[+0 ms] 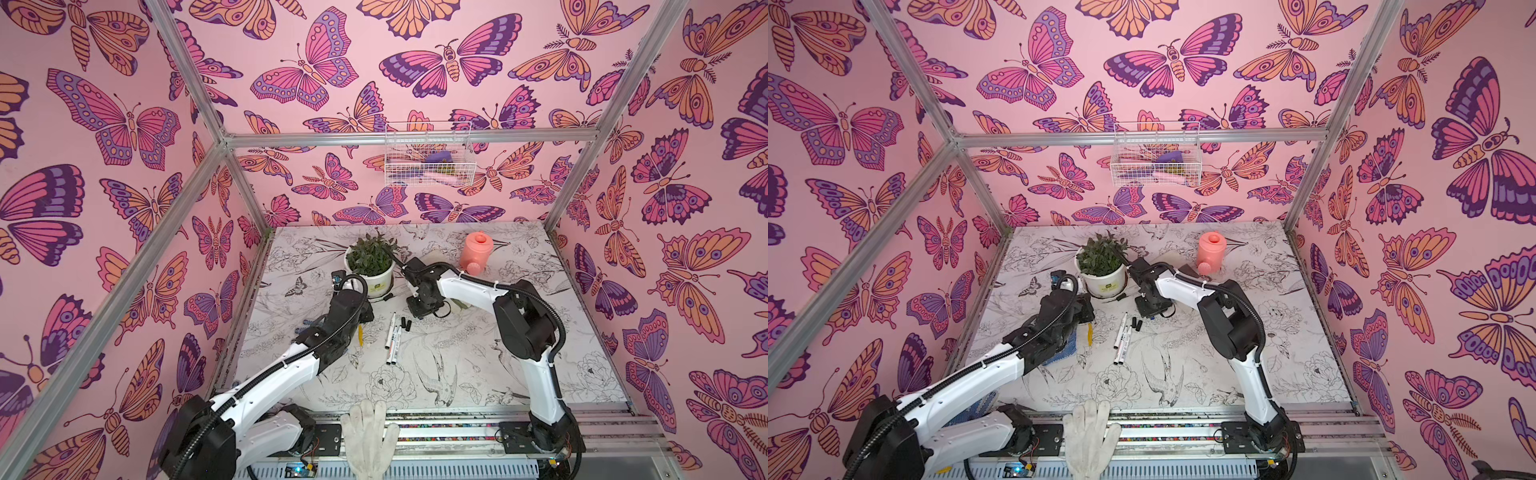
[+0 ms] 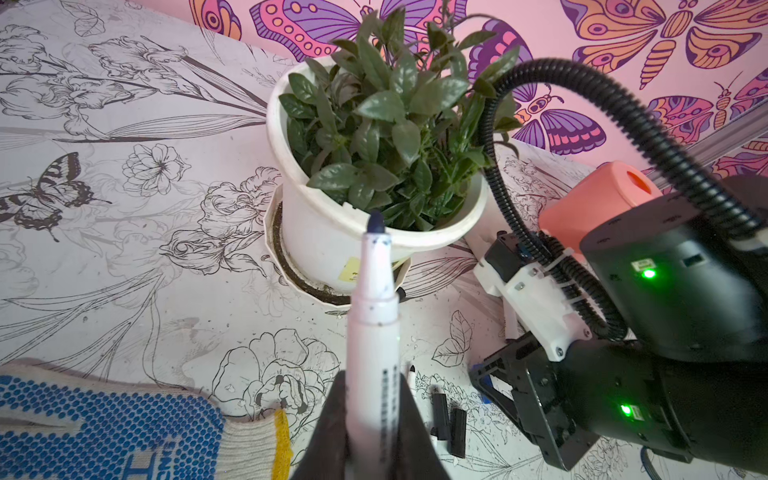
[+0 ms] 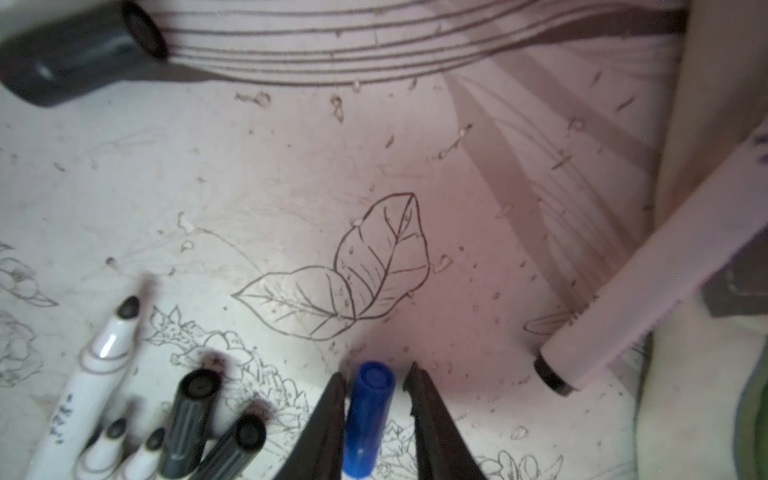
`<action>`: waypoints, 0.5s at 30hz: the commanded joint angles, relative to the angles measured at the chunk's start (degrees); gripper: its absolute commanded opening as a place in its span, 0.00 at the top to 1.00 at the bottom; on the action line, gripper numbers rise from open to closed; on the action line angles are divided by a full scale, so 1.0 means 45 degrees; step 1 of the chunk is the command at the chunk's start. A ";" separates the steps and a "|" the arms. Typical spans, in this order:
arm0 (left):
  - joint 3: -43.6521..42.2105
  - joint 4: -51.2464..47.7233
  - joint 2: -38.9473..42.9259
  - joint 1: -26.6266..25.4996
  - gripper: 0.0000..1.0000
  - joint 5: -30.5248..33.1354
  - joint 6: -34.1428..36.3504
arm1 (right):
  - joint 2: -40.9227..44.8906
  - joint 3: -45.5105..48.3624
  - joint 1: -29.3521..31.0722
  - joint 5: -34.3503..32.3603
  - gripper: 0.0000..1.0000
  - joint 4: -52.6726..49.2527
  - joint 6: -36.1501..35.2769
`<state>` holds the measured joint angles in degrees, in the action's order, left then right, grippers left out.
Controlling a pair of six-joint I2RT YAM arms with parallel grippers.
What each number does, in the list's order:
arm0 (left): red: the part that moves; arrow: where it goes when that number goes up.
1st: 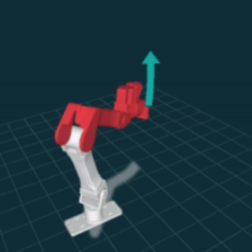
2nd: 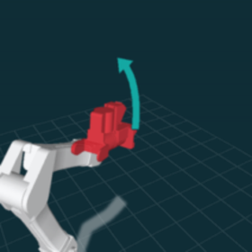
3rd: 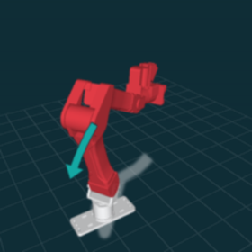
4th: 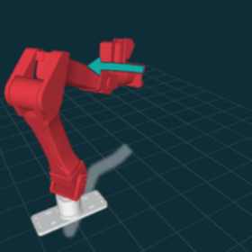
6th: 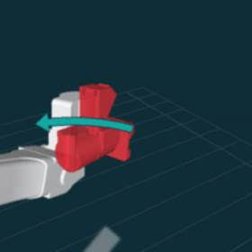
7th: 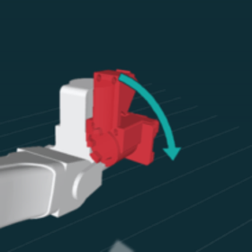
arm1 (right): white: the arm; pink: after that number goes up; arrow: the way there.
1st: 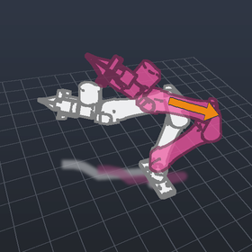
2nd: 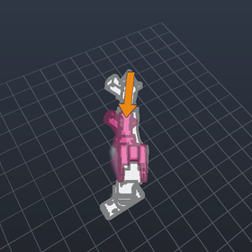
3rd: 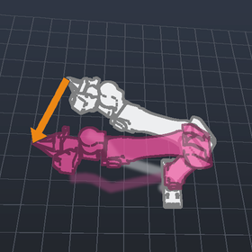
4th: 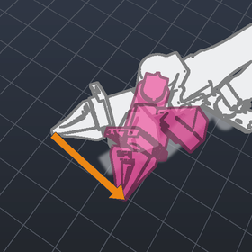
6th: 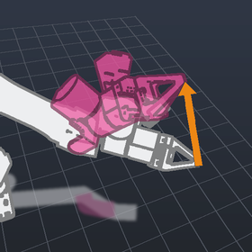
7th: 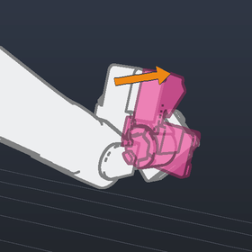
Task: Insert the pens into the pen caps
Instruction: 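Lift the blue cap with the right gripper above the white marker tip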
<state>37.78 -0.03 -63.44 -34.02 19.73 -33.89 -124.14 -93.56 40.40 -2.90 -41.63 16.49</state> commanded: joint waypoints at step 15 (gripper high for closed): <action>-0.0485 0.2168 0.0366 -0.0491 1.00 -0.4524 0.2547 | 0.7105 0.4353 -0.1807 0.5373 0.97 0.5028 0.1438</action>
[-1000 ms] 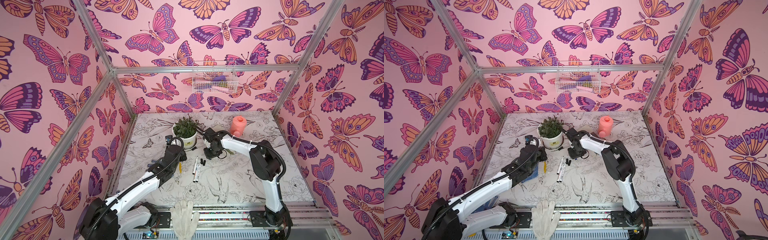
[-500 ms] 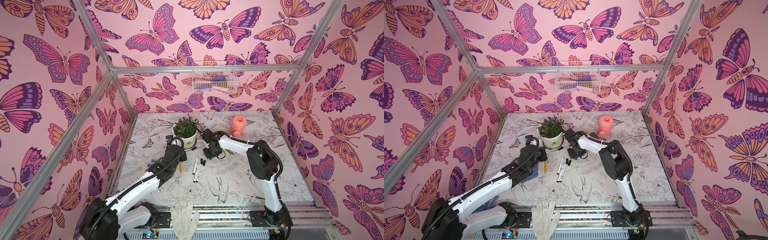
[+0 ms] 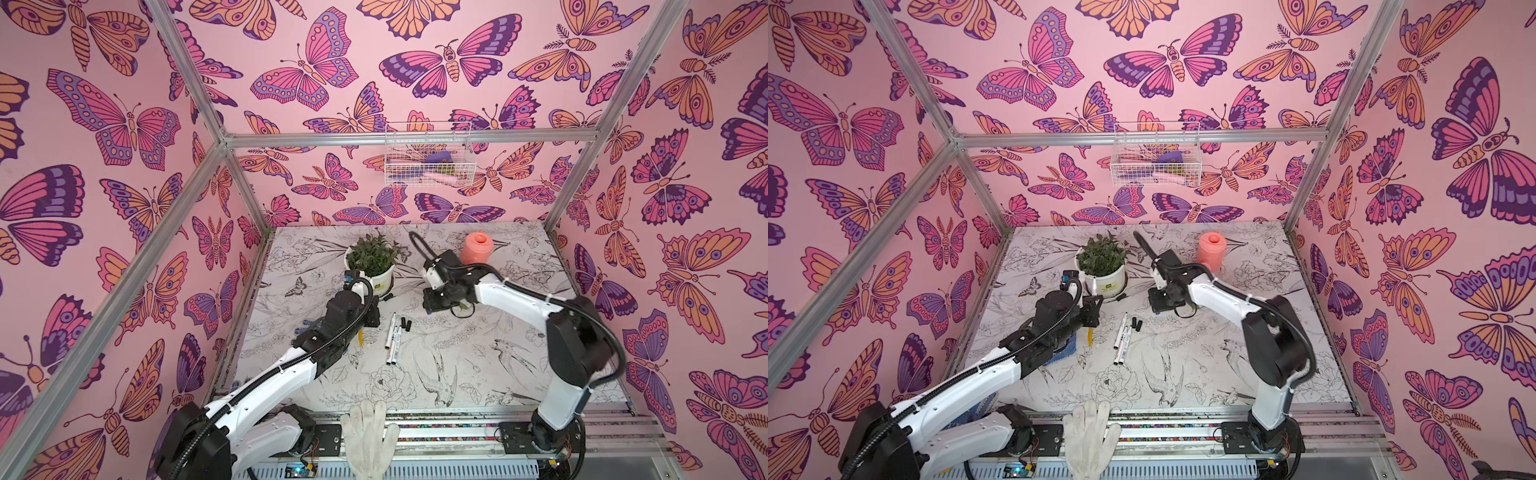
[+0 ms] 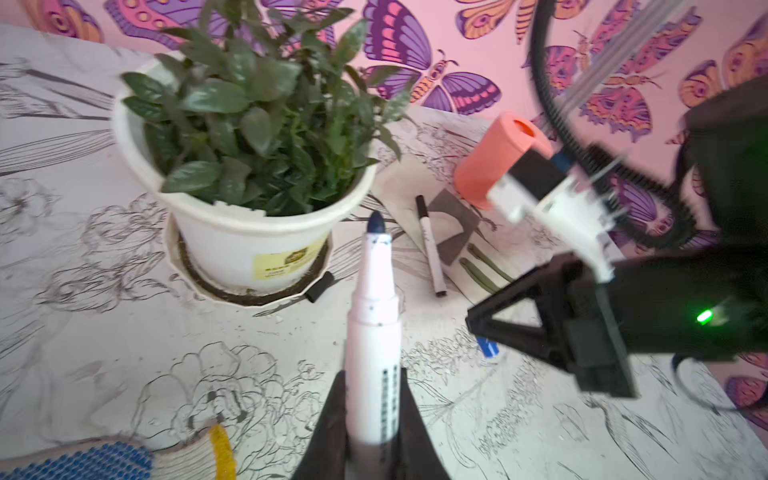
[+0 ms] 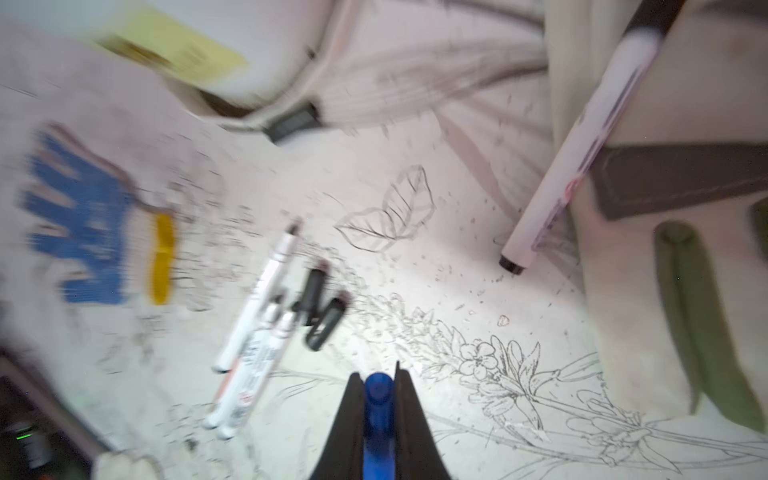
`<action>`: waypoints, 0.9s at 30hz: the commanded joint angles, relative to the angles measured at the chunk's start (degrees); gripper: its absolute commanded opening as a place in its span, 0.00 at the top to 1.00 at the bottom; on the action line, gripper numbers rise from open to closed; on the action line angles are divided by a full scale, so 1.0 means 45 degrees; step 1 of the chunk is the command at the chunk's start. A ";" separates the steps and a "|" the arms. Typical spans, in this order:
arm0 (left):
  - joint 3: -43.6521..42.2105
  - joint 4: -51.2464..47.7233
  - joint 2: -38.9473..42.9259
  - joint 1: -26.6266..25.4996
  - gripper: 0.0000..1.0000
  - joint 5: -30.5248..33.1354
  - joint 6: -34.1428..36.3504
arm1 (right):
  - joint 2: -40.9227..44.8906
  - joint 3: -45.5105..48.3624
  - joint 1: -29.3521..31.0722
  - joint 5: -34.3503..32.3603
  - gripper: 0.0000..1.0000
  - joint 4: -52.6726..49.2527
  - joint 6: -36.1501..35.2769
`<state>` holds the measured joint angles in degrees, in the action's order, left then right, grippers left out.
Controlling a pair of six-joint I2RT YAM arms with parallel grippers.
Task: Insert the pens into the pen caps
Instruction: 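Lift the blue cap with the right gripper above the white marker tip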
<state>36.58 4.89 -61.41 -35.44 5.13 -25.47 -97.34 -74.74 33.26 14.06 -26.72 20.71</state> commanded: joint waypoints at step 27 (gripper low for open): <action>-0.0091 0.6015 -0.2370 -0.1616 1.00 -0.3151 0.1949 | 0.3235 0.1197 -0.0188 0.4284 0.97 0.6495 0.2199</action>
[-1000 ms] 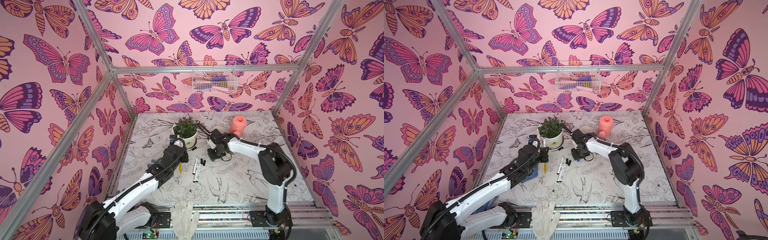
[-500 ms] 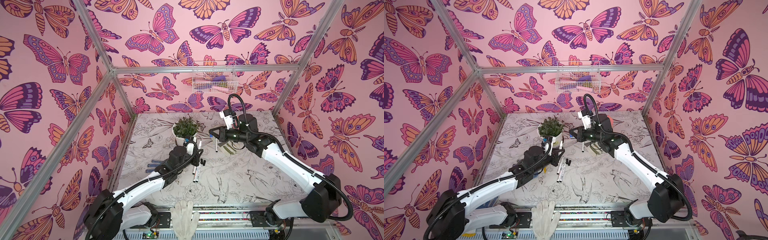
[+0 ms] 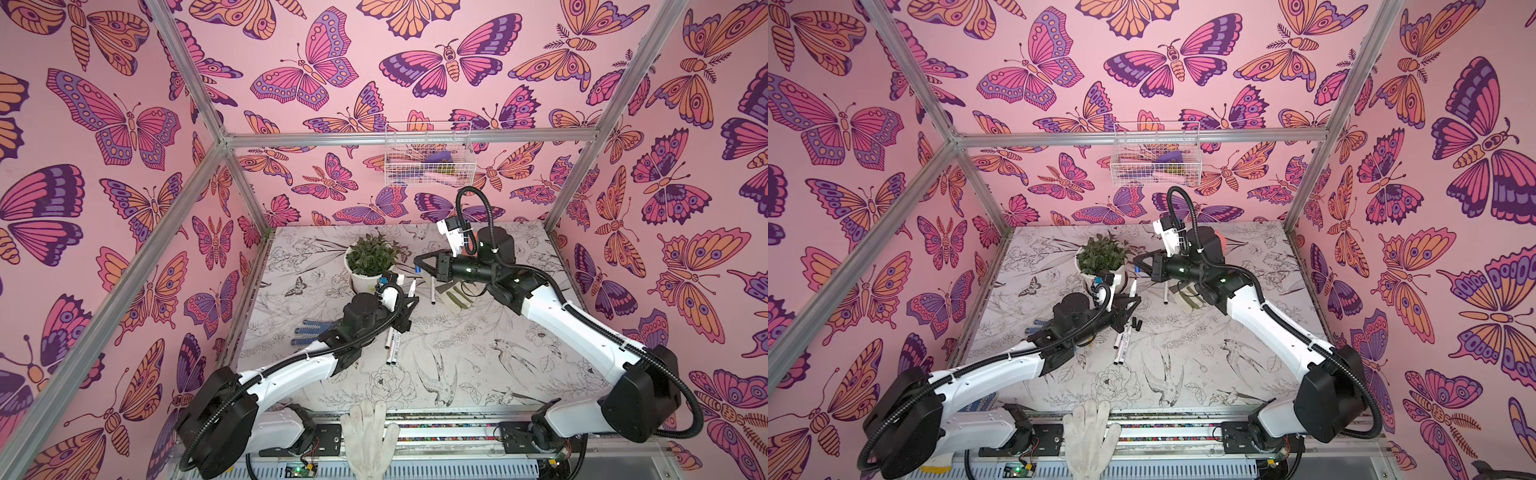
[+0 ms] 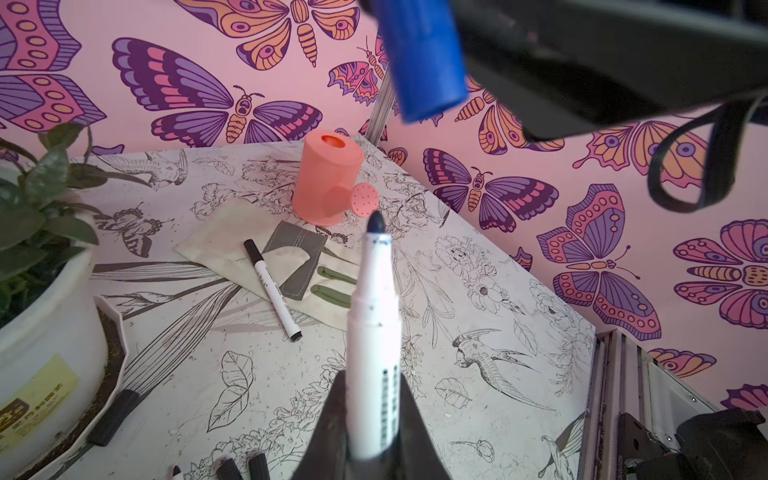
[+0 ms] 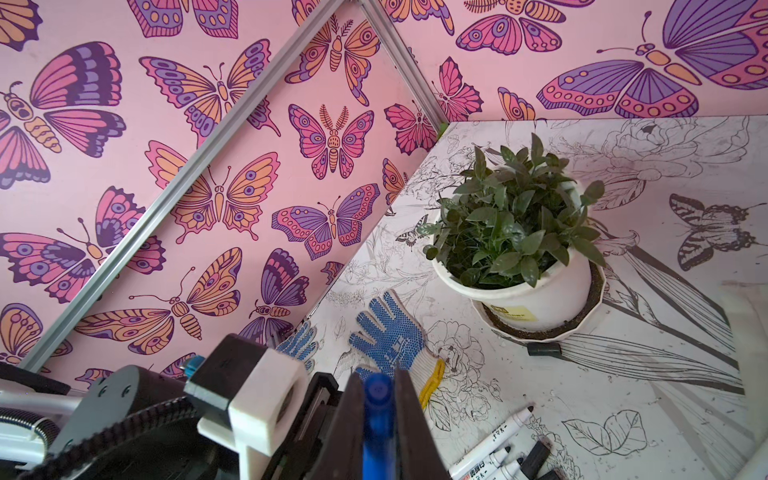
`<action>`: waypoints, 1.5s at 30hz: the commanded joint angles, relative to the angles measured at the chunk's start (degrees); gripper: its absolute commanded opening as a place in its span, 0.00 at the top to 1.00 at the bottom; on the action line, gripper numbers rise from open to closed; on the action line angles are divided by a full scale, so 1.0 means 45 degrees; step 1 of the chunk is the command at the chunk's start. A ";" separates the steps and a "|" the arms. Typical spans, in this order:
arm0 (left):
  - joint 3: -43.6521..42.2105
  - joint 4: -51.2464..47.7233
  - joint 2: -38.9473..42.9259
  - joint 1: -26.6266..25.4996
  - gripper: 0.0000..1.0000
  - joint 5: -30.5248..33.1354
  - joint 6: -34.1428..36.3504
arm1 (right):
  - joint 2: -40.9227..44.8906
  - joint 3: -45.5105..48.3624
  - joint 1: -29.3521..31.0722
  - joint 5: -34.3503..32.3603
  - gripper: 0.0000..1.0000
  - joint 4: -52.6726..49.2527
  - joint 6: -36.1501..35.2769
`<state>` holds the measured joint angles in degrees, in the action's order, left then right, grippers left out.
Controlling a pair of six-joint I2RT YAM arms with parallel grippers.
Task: Insert the pens into the pen caps
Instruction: 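Lift the blue cap with the right gripper above the white marker tip, then lower the blue cap onto the marker tip held upright by the left gripper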
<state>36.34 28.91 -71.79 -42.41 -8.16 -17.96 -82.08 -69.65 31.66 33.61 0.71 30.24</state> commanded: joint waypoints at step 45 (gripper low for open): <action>0.0753 0.3987 -0.1024 0.1018 1.00 -0.0115 -0.0825 | 0.0743 0.0877 0.0738 0.1160 0.91 -0.1395 -0.1683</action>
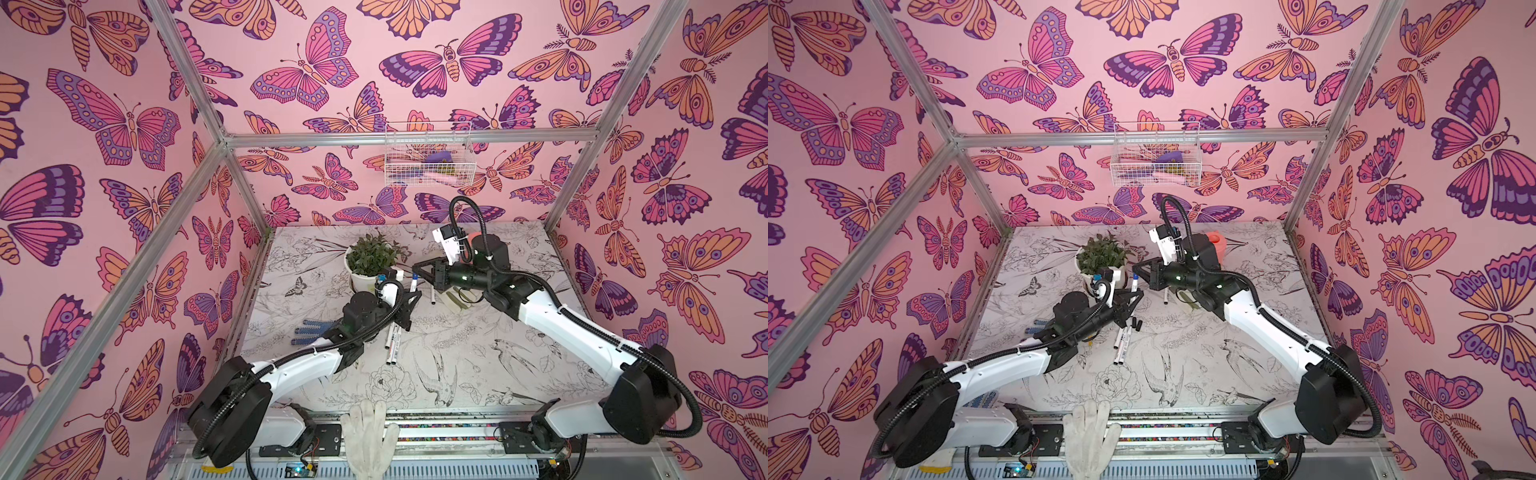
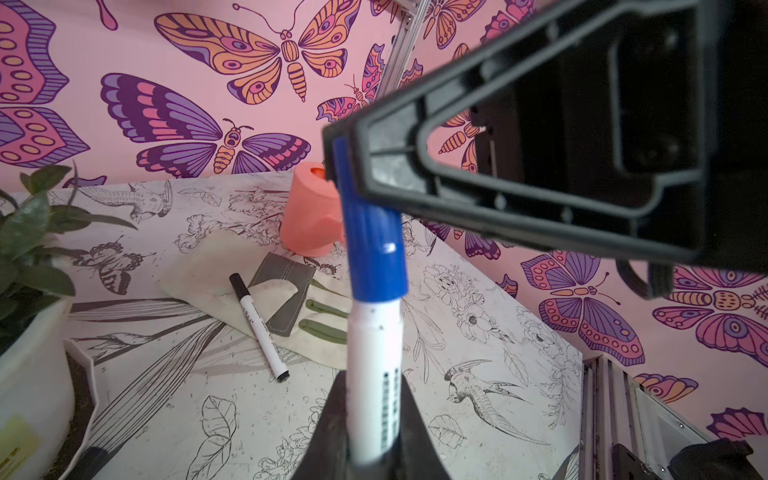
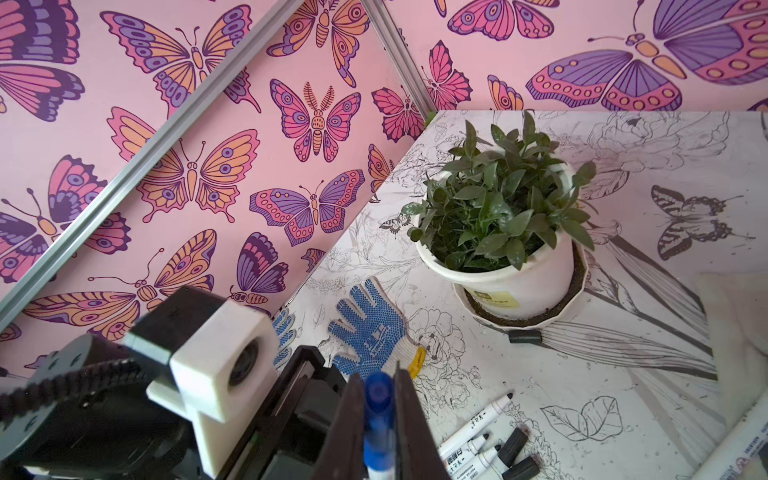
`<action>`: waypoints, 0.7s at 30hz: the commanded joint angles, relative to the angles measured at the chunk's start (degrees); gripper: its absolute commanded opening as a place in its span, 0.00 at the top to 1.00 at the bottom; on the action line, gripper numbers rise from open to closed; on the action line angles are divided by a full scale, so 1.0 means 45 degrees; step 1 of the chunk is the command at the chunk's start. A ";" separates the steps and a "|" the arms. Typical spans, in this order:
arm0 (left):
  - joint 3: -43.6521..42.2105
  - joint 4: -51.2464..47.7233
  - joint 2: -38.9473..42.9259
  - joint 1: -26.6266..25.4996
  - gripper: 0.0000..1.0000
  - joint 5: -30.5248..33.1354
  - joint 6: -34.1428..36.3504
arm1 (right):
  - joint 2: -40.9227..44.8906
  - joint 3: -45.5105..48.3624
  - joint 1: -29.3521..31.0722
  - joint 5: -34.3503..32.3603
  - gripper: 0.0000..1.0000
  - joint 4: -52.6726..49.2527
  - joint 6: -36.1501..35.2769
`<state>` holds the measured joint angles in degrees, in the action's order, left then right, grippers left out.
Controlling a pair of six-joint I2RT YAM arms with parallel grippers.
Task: Insert the pens into the pen caps
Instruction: 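Lower the blue cap onto the marker tip held upright by the left gripper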
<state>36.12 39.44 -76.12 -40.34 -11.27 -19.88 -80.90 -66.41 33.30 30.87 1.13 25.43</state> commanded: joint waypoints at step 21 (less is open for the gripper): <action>0.0275 0.4784 -0.0507 -0.0190 1.00 0.0850 0.3350 | 0.0342 -0.1017 0.0427 0.2607 0.81 -0.3552 -0.2030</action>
<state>37.32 50.85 -78.15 -40.88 -10.33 -7.46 -78.61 -70.32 33.10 35.18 -7.40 17.02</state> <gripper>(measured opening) 0.150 0.194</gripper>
